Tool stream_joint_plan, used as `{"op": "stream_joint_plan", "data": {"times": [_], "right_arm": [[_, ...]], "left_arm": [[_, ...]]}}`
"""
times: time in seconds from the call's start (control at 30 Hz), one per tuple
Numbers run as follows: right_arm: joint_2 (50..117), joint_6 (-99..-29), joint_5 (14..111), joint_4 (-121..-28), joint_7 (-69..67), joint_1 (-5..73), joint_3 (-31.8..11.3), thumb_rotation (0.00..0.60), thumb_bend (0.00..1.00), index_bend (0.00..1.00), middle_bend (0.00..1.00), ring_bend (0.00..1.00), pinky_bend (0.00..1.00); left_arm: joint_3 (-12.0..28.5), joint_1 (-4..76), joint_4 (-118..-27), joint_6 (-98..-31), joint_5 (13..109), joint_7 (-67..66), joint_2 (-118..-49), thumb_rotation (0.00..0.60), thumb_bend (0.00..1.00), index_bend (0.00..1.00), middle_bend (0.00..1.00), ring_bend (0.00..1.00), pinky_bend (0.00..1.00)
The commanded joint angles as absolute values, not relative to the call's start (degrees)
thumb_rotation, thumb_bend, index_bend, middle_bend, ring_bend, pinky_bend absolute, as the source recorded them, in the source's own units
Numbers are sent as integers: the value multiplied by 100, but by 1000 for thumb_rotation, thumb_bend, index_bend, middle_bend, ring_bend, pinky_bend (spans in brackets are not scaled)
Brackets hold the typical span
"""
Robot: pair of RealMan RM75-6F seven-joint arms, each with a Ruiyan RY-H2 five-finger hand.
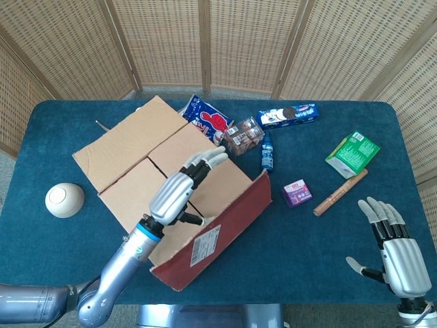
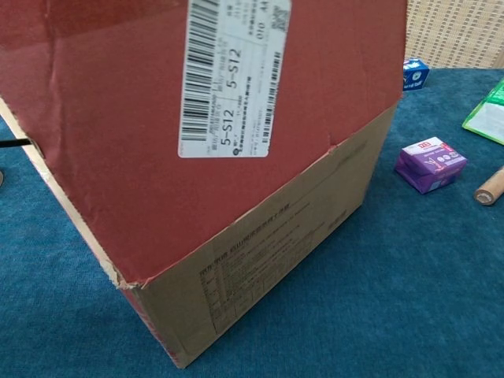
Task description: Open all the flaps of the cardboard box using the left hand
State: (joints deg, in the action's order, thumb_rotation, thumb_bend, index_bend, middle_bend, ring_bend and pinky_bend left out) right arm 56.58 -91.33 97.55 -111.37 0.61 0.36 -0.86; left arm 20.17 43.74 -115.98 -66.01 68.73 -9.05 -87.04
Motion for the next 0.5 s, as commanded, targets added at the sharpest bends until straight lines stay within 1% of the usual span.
{"op": "stream_joint_plan", "data": {"times": [0.03, 0.27, 0.37, 0.5], "right_arm": [[5662, -9137, 9757, -11136, 68, 36, -89, 600, 0, 0, 0, 0, 0], [5671, -9108, 9731, -11137, 94, 49, -93, 600, 0, 0, 0, 0, 0], [5679, -9114, 9739, -11137, 115, 47, -93, 600, 0, 0, 0, 0, 0], [5683, -9113, 9744, -11140, 131, 45, -88, 600, 0, 0, 0, 0, 0]], "left_arm": [[1985, 4412, -11733, -6497, 6798, -807, -8638, 600, 44, 0, 0, 0, 49], [2043, 4438, -11961, -6366, 6632, -478, -8539, 600, 44, 0, 0, 0, 49], [2133, 4426, -12193, -6169, 6366, -32, -8425, 600, 44, 0, 0, 0, 49], [2314, 4434, -12491, -5722, 5987, 711, -8153, 600, 44, 0, 0, 0, 49]]}}
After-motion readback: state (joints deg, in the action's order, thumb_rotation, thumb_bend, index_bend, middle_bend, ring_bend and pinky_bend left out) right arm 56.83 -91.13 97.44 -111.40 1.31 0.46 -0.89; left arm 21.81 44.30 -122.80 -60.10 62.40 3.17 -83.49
